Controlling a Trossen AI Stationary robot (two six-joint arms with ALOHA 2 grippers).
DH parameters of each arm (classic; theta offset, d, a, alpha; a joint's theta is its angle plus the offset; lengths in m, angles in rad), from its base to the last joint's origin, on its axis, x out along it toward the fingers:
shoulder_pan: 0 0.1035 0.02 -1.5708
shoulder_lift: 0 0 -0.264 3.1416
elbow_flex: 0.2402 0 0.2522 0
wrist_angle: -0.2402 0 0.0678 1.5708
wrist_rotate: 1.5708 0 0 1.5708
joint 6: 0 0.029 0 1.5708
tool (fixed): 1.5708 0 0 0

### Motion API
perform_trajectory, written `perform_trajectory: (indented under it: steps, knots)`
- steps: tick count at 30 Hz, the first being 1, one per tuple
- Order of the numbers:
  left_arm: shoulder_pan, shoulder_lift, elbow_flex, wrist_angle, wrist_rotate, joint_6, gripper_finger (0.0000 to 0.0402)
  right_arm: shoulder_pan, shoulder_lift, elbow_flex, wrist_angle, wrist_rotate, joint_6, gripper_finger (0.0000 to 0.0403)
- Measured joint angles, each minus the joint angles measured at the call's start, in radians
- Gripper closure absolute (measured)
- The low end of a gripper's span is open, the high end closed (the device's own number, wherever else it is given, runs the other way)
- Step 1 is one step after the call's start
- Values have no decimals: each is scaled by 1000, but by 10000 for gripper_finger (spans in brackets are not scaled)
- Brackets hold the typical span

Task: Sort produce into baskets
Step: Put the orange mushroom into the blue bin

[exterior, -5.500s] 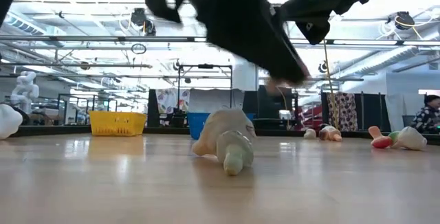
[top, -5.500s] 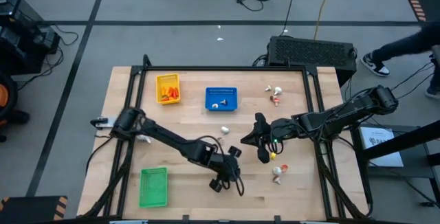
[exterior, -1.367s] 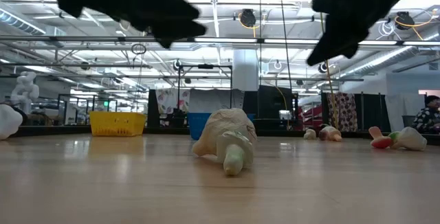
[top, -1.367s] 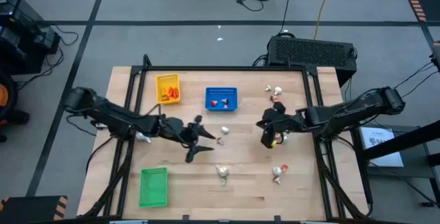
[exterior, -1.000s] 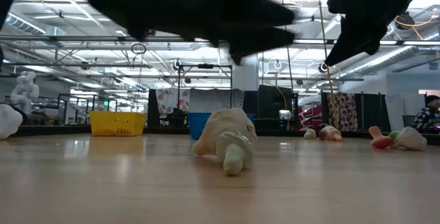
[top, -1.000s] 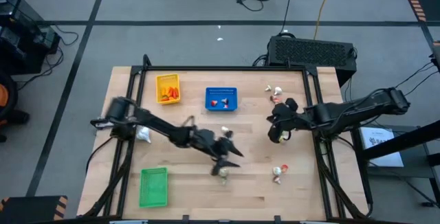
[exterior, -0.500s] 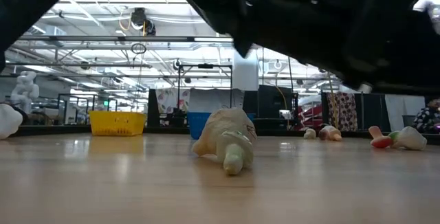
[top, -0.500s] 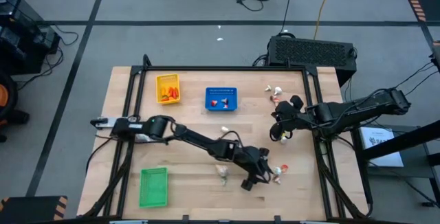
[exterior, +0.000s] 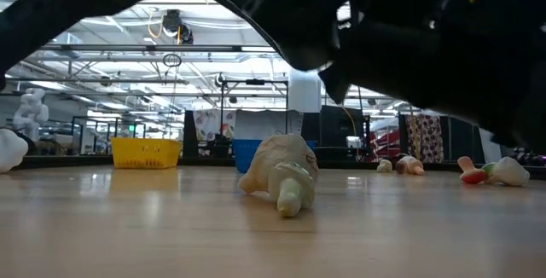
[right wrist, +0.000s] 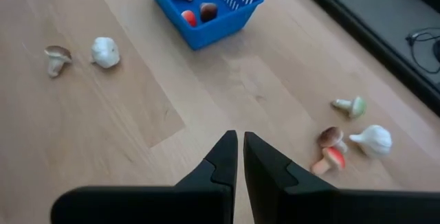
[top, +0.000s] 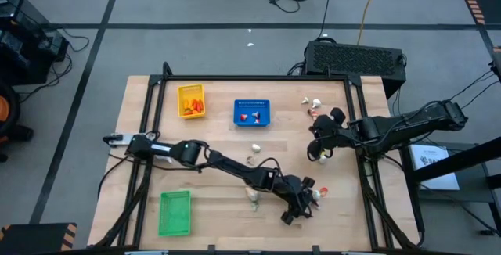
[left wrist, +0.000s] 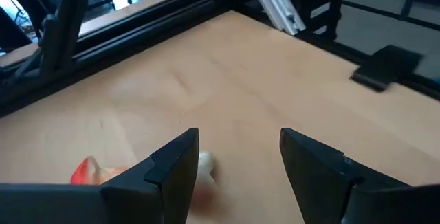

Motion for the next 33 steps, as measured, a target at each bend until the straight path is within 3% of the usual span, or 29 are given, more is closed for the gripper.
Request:
perform_trajectory:
  steps: [8, 33]
  knots:
    - [1, 34, 77, -4, -26, 10, 189, 0, 0, 0, 9, 26, -7, 385]
    - [5, 71, 80, -80, -88, -4, 189, 0, 0, 0, 55, 28, -45, 385]
